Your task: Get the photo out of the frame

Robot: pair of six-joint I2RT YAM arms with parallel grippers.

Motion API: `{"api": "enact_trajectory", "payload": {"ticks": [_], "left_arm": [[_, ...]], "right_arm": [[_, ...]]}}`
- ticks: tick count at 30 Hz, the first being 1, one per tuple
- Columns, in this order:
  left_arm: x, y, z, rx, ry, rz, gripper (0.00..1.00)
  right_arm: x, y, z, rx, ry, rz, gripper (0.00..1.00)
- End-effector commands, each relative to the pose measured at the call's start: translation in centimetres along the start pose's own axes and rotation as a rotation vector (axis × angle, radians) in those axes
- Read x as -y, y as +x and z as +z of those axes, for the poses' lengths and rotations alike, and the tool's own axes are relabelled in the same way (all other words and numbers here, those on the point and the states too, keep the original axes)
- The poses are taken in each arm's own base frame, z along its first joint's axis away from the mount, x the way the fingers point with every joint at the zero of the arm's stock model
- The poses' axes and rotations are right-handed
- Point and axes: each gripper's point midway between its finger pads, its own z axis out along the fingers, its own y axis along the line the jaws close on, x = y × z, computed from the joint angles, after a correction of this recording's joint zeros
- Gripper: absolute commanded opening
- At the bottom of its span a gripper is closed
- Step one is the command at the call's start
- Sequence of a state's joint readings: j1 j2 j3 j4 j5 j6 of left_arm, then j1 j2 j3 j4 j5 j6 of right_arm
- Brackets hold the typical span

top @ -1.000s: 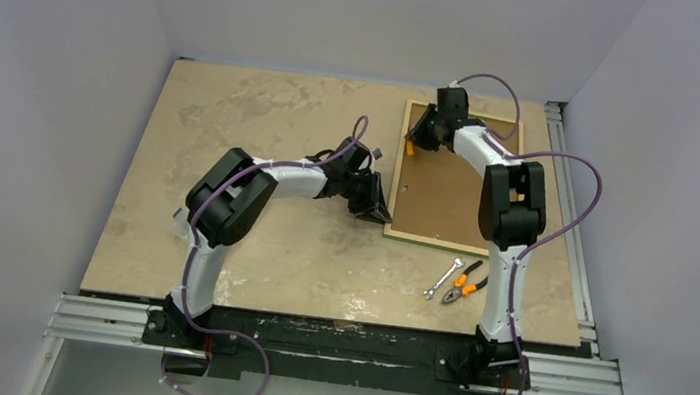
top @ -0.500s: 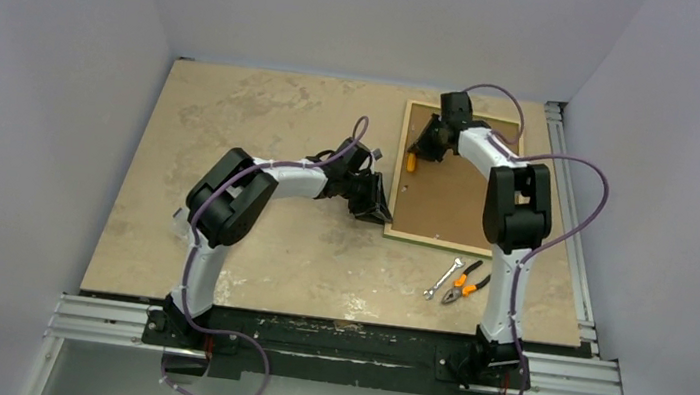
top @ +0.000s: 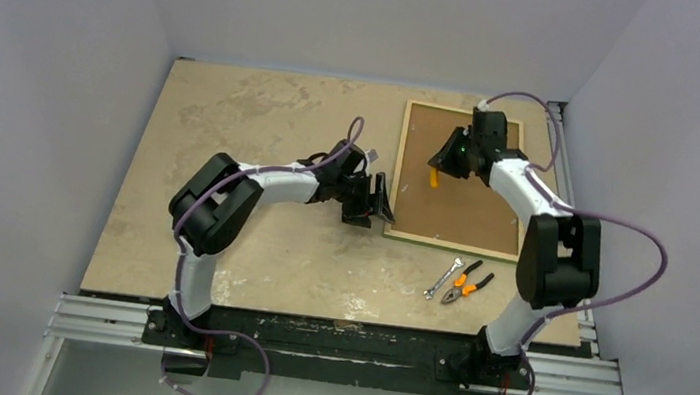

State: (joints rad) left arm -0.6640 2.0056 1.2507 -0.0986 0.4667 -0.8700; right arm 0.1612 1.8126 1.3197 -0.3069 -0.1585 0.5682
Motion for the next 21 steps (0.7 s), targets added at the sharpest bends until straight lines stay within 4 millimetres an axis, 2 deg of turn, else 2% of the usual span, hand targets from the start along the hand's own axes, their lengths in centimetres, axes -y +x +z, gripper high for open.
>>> {"api": "enact_trajectory", "payload": {"ticks": [1,4,6,9,11,14,17,21], "left_arm": [[-0.1,1.2,-2.3,0.022,-0.028,0.056,0.7],[-0.4,2.2,-3.5,0.028,-0.03,0.064,0.72],[-0.1,2.7,-4.1,0.028,-0.014,0.062,0.73],[1.8,3.4,-5.8,0.042,0.086,0.074,0.73],[4.0,3.2,-7.9,0.09,0.174,0.103,0.76],[6.1,3.5,-10.6,0.114,0.266,0.089,0.8],[7.0,3.7,-12.5,0.113,0.331,0.013,0.82],[6.8,4.9,-13.0,0.074,0.334,-0.127,0.83]], "right_arm": [[0.7,3.3,-4.1,0.002,-0.018,-0.117,0.0],[1.5,6.2,-6.5,-0.013,-0.026,-0.162,0.0],[1.2,8.4,-7.9,-0.041,-0.073,-0.198,0.0],[-1.2,12.0,-9.9,-0.1,-0.24,-0.281,0.0],[-2.9,14.3,-11.2,-0.116,-0.331,-0.334,0.0],[-5.6,17.0,-13.1,-0.096,-0.468,-0.419,0.0],[-7.5,19.2,-14.3,-0.11,-0.605,-0.44,0.0],[-8.9,21.3,-15.0,-0.104,-0.676,-0.456,0.0]]}}
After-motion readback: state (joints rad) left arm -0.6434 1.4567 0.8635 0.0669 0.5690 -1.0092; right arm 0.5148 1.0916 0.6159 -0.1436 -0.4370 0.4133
